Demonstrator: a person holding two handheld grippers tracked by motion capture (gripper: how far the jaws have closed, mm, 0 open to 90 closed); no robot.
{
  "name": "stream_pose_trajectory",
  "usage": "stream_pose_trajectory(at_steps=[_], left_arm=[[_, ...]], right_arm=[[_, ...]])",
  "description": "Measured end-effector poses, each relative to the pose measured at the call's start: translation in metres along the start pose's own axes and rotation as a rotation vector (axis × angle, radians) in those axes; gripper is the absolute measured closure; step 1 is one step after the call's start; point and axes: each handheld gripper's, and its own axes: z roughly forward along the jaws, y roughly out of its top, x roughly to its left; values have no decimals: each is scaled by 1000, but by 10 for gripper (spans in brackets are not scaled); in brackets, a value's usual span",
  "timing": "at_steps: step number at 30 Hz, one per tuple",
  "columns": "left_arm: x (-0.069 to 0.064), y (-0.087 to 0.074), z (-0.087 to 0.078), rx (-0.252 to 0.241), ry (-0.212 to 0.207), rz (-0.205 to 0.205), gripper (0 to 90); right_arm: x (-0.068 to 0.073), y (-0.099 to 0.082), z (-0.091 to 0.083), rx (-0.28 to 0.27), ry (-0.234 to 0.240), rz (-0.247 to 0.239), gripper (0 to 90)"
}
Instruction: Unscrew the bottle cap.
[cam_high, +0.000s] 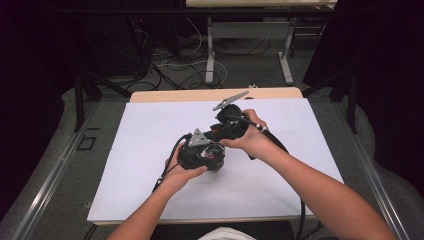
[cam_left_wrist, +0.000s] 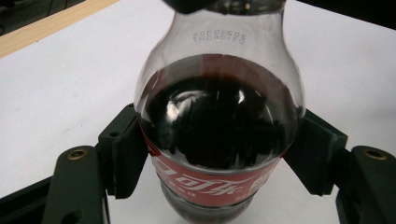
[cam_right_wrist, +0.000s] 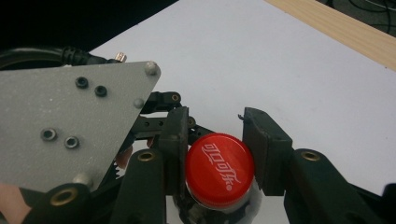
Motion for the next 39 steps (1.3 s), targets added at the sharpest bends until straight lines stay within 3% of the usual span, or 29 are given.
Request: stream_pose_trajectory(at_steps=[2, 5, 8, 9, 11, 12, 14, 15, 16, 19, 22, 23, 25, 26, 27, 30, 33, 34, 39], left_arm=[[0, 0, 0, 1, -5, -1, 301], [1, 1, -2, 10, -25, 9, 301], [-1, 1, -1, -7, -19, 12, 301], [-2, 1, -1, -11, -26, 7, 301], [-2, 2, -3, -16, -34, 20, 300], [-2, 2, -3, -16, -34, 20, 300], [-2, 3, -5, -2, -55, 21, 300], [-3, 2, -5, -18, -49, 21, 300], [-3, 3, -5, -17, -53, 28, 300], [-4, 3, -8, -3, -79, 48, 299], [-5, 3, -8, -4, -79, 39, 299], [-4, 3, -7, -18, -65, 35, 299], [-3, 3, -7, -17, -59, 40, 299], [-3, 2, -7, -17, -59, 22, 299], [-2, 2, -7, -19, -52, 16, 299], [1, 2, -8, -7, -49, 9, 299], [0, 2, -7, -17, -25, -4, 299], [0, 2, -7, -17, -25, -4, 298], [1, 2, -7, -17, -11, -4, 298]], right_arm=[[-1, 0, 0, 2, 18, -13, 617], [-4, 1, -1, 4, 57, -79, 617], [-4, 1, -2, 19, 74, -92, 618], [-6, 3, -3, 23, 102, -136, 618], [-9, 4, -4, 29, 147, -180, 618], [-9, 4, -4, 29, 147, -180, 618], [-15, 7, -5, 30, 227, -268, 617], [-15, 7, -5, 30, 227, -268, 617], [-16, 8, -6, 29, 249, -303, 617], [-23, 10, -7, 47, 358, -419, 616], [-26, 10, -6, 38, 392, -454, 615], [-27, 10, -6, 25, 364, -422, 545], [-24, 9, -7, 11, 317, -386, 482], [-24, 9, -7, 11, 317, -386, 482], [-20, 9, -9, -24, 249, -321, 449], [-11, 8, -14, -46, 140, -227, 438], [-5, 8, -16, -60, 71, -117, 438], [-5, 8, -16, -60, 71, -117, 438], [6, 5, -11, -43, -22, -51, 490]])
